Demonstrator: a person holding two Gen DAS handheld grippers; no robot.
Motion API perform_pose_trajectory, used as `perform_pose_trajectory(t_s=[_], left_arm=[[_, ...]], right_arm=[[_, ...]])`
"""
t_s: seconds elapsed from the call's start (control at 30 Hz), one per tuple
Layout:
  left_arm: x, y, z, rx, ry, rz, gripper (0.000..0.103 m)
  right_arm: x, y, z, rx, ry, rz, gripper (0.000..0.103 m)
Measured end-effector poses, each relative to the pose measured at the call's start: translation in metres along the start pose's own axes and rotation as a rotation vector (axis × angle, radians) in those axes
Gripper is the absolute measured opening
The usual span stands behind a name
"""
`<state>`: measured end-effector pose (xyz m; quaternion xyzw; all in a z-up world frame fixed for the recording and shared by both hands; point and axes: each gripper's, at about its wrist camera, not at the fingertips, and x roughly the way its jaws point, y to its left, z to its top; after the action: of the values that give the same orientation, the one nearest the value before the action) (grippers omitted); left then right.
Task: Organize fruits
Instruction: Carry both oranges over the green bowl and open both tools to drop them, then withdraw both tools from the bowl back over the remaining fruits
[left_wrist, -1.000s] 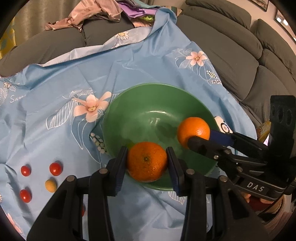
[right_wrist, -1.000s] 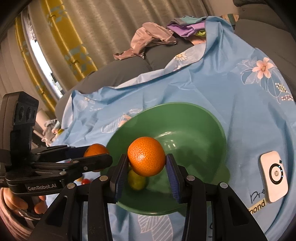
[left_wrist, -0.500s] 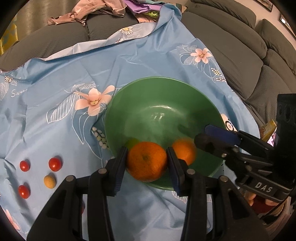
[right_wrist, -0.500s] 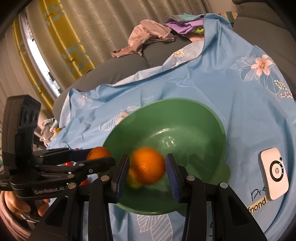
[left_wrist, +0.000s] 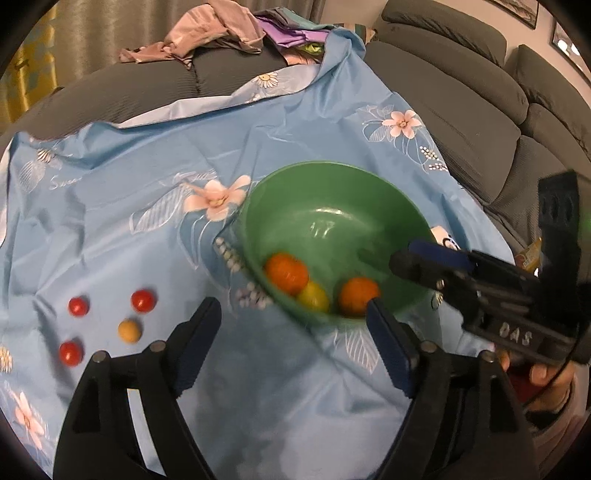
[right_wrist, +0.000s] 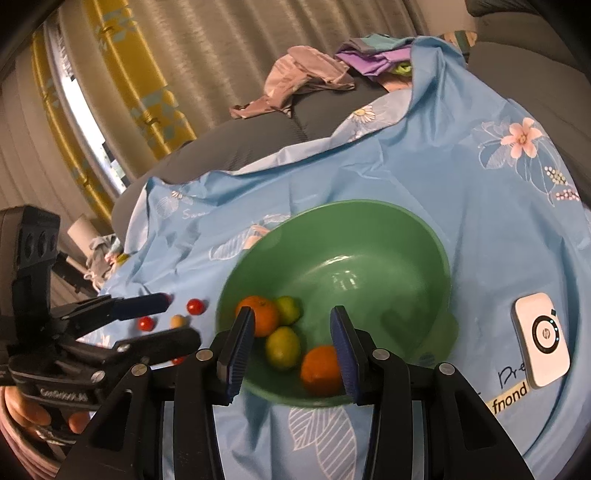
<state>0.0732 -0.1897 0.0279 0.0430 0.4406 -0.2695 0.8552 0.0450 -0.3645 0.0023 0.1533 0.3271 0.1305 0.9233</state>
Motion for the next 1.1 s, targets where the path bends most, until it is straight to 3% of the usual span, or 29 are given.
perform_pose_trajectory(t_s=[0.13, 0.37, 0.53, 1.1], left_arm=[[-0.018, 0.009, -0.02, -0.035, -0.01, 0.037, 0.094], [-0.049, 0.03, -0.059, -0.112, -0.021, 0.104, 0.101], [-0.066, 0.043, -0.081, -0.17, -0.036, 0.125, 0.102], [-0.079, 0.058, -0.113, -0.201, -0.046, 0.105, 0.102]], right_arm=[[-0.003, 0.014, -0.004, -0.027, 0.008, 0.02, 0.043], [-0.008, 0.041, -0.012, -0.082, 0.022, 0.038, 0.043], [-0.012, 0.061, -0.017, -0.124, 0.022, 0.042, 0.052], [0.003, 0.119, -0.039, -0.276, 0.098, 0.093, 0.053]])
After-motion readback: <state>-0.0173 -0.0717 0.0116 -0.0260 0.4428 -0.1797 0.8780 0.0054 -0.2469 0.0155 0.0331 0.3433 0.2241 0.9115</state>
